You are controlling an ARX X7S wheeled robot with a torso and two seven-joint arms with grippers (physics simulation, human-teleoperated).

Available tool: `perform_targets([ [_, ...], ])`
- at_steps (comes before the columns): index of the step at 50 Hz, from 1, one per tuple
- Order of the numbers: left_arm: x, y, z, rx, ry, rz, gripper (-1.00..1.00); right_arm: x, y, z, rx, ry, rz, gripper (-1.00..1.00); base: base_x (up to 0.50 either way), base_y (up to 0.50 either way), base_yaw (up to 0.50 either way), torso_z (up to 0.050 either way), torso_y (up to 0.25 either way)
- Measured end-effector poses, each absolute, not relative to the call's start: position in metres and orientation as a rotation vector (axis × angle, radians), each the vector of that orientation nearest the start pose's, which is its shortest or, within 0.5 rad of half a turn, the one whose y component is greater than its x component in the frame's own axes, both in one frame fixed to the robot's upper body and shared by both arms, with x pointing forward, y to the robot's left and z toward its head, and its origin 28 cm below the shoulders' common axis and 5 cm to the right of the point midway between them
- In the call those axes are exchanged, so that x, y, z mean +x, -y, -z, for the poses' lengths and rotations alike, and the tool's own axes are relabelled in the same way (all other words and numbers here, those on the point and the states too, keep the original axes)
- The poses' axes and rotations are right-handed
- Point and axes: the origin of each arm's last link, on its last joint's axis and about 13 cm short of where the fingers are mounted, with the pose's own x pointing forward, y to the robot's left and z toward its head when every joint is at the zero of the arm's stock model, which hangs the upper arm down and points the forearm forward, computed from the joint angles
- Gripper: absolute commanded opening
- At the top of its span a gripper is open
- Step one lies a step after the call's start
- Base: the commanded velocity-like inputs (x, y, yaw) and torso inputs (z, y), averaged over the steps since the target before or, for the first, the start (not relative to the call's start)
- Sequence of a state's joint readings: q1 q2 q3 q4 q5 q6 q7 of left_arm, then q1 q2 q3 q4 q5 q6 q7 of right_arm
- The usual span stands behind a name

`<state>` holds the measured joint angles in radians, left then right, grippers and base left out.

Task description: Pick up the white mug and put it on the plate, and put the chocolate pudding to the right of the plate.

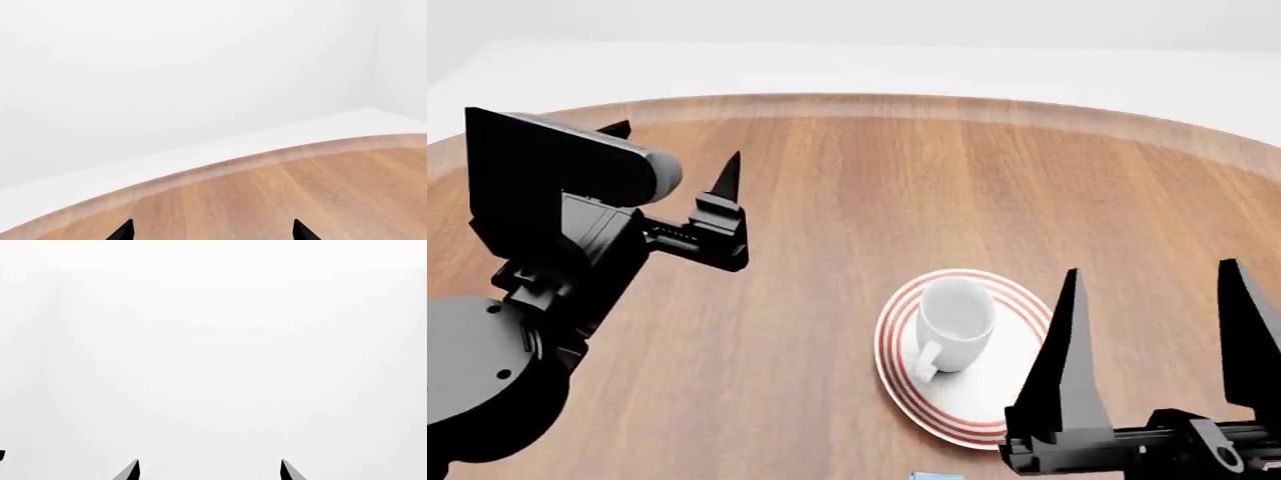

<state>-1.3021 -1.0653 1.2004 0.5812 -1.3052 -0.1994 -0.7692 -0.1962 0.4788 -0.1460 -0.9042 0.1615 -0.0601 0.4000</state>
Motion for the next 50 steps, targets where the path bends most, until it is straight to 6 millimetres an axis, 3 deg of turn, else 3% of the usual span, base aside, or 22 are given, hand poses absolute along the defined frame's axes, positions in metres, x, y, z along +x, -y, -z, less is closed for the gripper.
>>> perform_targets([
  [28, 0.226, -0.235, -0.258, 0.162, 0.176, 0.251, 1.0, 0.115, 0.089, -0.169, 0.015, 0.55, -0.197, 1.0, 0.0, 0.0, 0.0, 0.0, 0.0],
  [36, 0.226, -0.234, -0.26, 0.161, 0.172, 0.254, 1.0, 0.11, 0.077, -0.175, 0.084, 0.459, -0.264, 1.0, 0.0, 0.0, 0.0, 0.0, 0.0],
  [50, 0.226, -0.233, -0.259, 0.153, 0.158, 0.251, 1.0, 0.101, 0.078, -0.178, 0.102, 0.26, -0.236, 1.0, 0.0, 0.0, 0.0, 0.0, 0.0],
])
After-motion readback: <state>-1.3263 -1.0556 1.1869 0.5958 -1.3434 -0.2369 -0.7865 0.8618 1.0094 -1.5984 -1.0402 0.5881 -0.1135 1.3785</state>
